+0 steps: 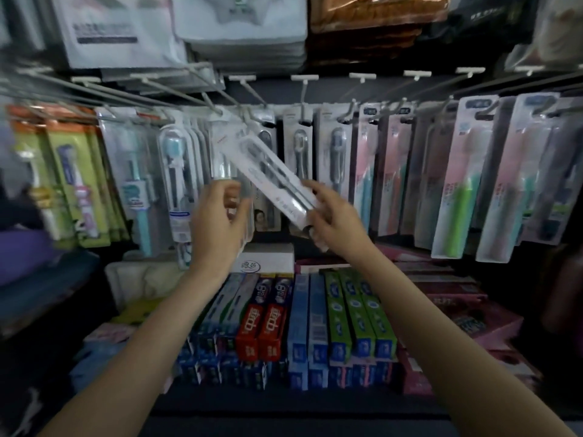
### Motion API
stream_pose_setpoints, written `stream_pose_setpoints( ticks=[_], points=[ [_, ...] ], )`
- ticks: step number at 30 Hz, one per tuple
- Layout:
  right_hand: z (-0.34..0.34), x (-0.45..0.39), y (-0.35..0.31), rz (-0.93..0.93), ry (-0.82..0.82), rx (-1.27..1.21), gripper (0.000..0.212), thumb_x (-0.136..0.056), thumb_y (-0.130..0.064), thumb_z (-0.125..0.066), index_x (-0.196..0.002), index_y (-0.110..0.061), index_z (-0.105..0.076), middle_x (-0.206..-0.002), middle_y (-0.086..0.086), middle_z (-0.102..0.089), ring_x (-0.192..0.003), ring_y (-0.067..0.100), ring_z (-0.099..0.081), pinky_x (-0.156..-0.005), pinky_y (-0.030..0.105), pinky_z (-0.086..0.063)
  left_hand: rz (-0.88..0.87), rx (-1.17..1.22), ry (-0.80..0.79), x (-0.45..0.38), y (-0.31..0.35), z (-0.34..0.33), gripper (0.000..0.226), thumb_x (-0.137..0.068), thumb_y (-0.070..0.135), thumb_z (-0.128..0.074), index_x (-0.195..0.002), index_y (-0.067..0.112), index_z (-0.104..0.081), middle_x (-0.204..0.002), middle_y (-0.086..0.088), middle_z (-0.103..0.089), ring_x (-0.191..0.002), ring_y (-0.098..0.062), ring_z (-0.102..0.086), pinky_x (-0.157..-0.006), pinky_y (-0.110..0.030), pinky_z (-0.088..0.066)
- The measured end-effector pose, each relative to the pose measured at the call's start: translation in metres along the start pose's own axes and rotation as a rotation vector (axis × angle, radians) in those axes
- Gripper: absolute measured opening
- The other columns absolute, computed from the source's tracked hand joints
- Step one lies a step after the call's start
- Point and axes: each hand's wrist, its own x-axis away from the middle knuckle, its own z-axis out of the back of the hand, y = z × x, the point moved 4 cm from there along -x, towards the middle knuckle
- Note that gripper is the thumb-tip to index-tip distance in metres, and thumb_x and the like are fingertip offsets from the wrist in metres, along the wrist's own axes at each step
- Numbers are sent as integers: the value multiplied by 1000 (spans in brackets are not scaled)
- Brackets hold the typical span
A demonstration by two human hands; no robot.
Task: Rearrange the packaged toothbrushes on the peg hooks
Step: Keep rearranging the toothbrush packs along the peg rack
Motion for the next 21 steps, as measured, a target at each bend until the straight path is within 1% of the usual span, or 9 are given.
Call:
stream_pose_setpoints(
  ticks=[2,4,7,9,11,14,17,20,21],
  points=[
    [5,-13,-4,42,101,98,47,-92,-2,-47,-135,-19,-43,-112,9,-54,-71,15,-53,-64,19,-40,-77,-162,9,0,-5,7,29,-85,13,-62,-113,11,-55,-114,-9,-48,-92,-14,-52,-82,-20,-41],
    [4,-18,-3,40,154,163,46,-91,-2,-48,-134,-19,-44,-104,7,-52,-71,16,-51,-64,17,-36,-153,-321,-21,1,-9,4,37,-83,13,-65,-118,11,-54,-120,-13,-44,-108,-24,-47,-91,-26,-38],
    [-5,-13,2,47,170,167,47,-91,0,-49,-135,-15,-44,-109,9,-52,-81,12,-49,-71,13,-35,-240,-515,-35,0,-10,-4,47,-77,13,-69,-120,10,-54,-122,-18,-46,-115,-36,-42,-91,-42,-43],
    [-8,-11,5,53,186,171,48,-90,0,-49,-135,-15,-43,-111,11,-53,-77,11,-47,-69,14,-34,-257,-590,-51,-1,-11,-8,53,-72,9,-72,-121,11,-53,-125,-20,-45,-115,-40,-43,-89,-46,-44],
    [-6,-13,8,59,203,197,48,-91,0,-49,-136,-16,-43,-107,10,-53,-69,9,-42,-64,12,-33,-260,-583,-62,-1,-12,-12,57,-67,-2,-74,-119,10,-53,-126,-23,-43,-113,-42,-45,-83,-48,-48],
    [0,-14,5,97,212,237,48,-91,-1,-50,-136,-15,-44,-99,5,-49,-71,11,-42,-60,8,-29,-264,-540,-68,1,-14,-12,53,-66,-9,-73,-114,7,-57,-126,-25,-43,-108,-45,-46,-74,-46,-52],
    [6,-7,6,112,240,261,48,-90,-1,-50,-136,-13,-44,-99,4,-49,-71,11,-44,-65,17,-34,-238,-548,-56,1,-21,-8,48,-65,-12,-73,-108,5,-60,-121,-24,-45,-102,-44,-47,-70,-46,-53],
    [11,1,9,84,281,251,46,-91,-3,-51,-136,-12,-44,-96,4,-48,-64,7,-41,-63,21,-35,-217,-559,-45,0,-27,-4,48,-62,-13,-75,-104,4,-62,-115,-24,-47,-99,-45,-49,-68,-48,-53],
    [9,0,9,77,277,241,46,-91,-4,-51,-136,-13,-44,-98,5,-50,-66,9,-45,-63,23,-38,-212,-562,-42,0,-26,-3,46,-61,-12,-75,-103,3,-63,-113,-25,-48,-98,-46,-49,-66,-47,-53]
  ],
)
